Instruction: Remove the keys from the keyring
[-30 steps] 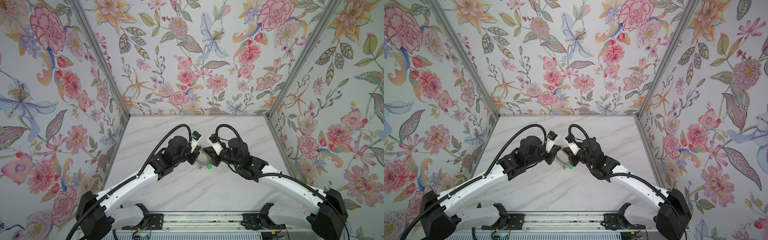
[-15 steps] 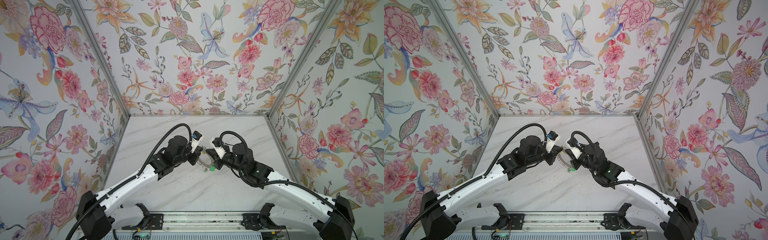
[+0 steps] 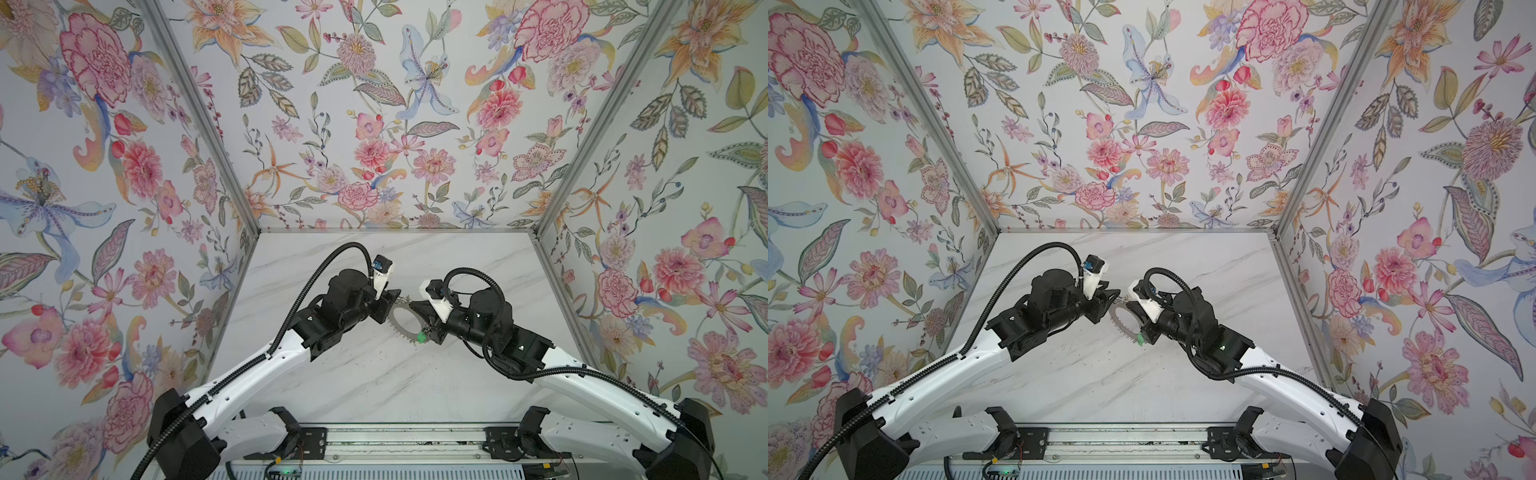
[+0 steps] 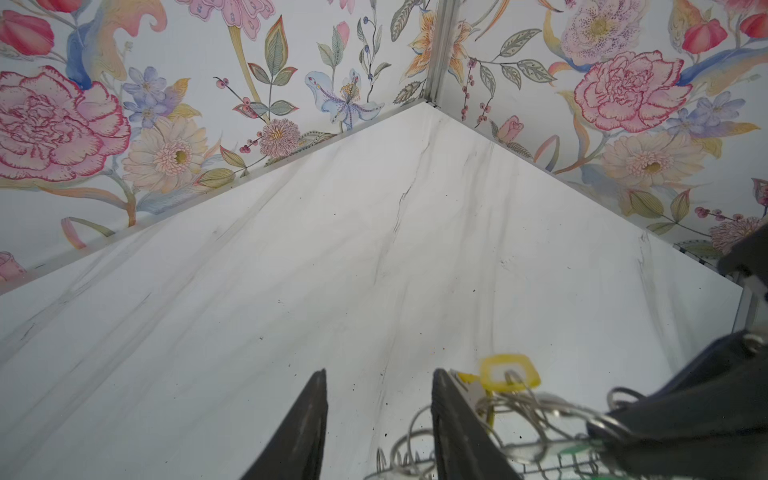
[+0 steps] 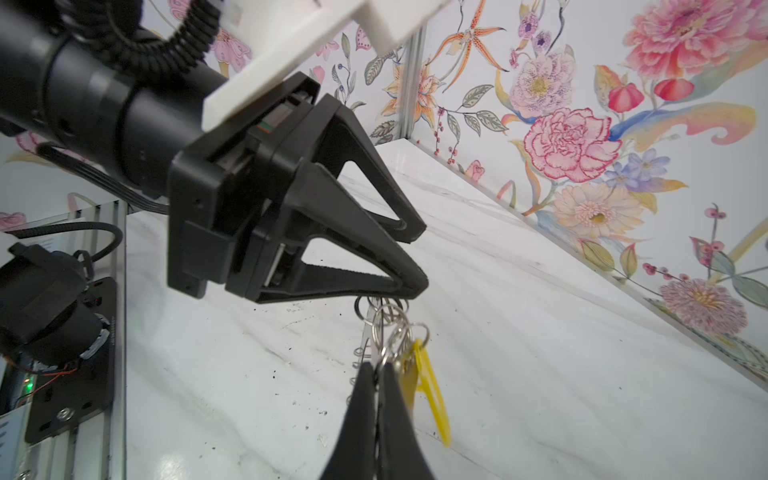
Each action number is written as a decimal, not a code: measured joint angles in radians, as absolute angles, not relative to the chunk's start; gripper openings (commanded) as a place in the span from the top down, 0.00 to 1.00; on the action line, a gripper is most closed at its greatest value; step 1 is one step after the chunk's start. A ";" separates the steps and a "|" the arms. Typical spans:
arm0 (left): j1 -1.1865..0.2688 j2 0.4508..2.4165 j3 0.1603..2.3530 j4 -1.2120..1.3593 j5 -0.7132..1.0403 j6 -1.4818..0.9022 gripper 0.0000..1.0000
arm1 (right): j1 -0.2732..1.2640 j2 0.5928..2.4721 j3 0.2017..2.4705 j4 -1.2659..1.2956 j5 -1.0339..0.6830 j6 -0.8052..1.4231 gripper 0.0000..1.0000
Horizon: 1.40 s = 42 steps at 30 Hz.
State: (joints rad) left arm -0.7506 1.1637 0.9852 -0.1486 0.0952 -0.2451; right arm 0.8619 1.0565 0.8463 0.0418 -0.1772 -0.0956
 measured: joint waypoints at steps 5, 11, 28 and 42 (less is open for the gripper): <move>-0.751 1.073 0.950 -0.123 0.089 -0.243 0.50 | 0.793 1.067 0.917 -0.010 -0.342 -0.061 1.00; -0.748 1.020 0.937 -0.081 0.108 -0.234 0.43 | 0.660 1.108 0.990 -0.027 -0.596 0.014 1.00; -0.565 0.984 0.937 -0.030 0.377 -0.263 0.37 | 0.455 1.196 1.057 0.000 -1.089 0.158 1.00; -0.550 1.233 1.066 0.081 0.726 -0.355 0.55 | 0.455 1.200 1.076 -0.051 -1.109 0.126 1.00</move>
State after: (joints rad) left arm -0.5495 1.2327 1.0660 0.0814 0.7258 -0.3553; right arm 0.4549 1.1999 1.0756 -0.0513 -1.1088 0.1261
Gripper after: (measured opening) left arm 0.458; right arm 0.050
